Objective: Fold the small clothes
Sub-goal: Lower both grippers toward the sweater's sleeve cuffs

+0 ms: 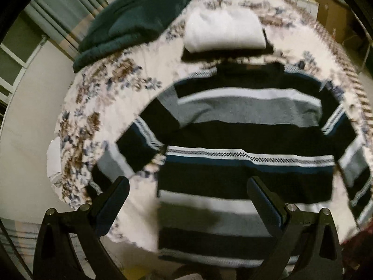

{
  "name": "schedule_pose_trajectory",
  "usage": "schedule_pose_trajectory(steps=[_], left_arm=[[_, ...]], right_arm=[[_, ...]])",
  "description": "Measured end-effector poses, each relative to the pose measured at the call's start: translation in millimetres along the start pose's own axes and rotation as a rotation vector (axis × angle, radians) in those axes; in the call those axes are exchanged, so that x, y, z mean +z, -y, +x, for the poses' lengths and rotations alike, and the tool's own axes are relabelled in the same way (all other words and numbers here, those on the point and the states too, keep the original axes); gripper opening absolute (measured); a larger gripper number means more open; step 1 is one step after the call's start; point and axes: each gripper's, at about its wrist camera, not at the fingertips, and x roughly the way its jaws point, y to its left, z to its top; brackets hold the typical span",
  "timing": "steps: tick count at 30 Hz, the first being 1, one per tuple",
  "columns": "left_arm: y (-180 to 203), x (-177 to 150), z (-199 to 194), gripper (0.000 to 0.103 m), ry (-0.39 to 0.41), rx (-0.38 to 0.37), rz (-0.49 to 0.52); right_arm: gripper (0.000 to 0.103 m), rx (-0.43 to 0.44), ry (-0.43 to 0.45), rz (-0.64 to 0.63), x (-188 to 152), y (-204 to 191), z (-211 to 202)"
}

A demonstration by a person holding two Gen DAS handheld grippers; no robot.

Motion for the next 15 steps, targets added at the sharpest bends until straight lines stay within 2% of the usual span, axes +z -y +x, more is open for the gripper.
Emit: schedule_pose_trajectory(steps=[2,4,6,8,10,11,12,15], left_arm=[[17.6,2.9,28.3,0.103,-0.008,0.006,-0.011],[33.8,4.9,52.0,0.103,-0.019,0.001,-0.017],[52.1,4.0,74.0,0.103,-0.041,0.003,-0.014],[67.9,2.6,88.1,0.103,-0.054,-0.013,-0.004],[80.9,1.3,96.4,0.103,-0.053,-0.027,0.020],[88.0,0.1,99.8,0.103,-0.051,-0.035,0.038],[94.8,-0.1,102.6,0.103,-0.046,-0.041,0.052],[108.6,-2.1,107.1,0.103,-0.032,-0.054,0.096]], right_arm=[[0.099,0.013,-0.003,0.037,15.9,4.3,41.9],[0.094,0.025,-0.016,0.049,35.7,5.6,90.7],[0.081,0.043,-0.051,0.078,45.8,5.9,125.8],[0.076,0.056,-0.062,0.086,50.2,1.6,145.8],[0.040,0.051,0.034,0.051,48.0,-2.5,140.6],[0.017,0.036,0.062,0.030,46.5,-3.0,138.1],[0.010,0.041,0.076,0.009,45.0,-2.5,137.9],[0.006,0.015,0.132,-0.015,44.5,1.7,128.7]])
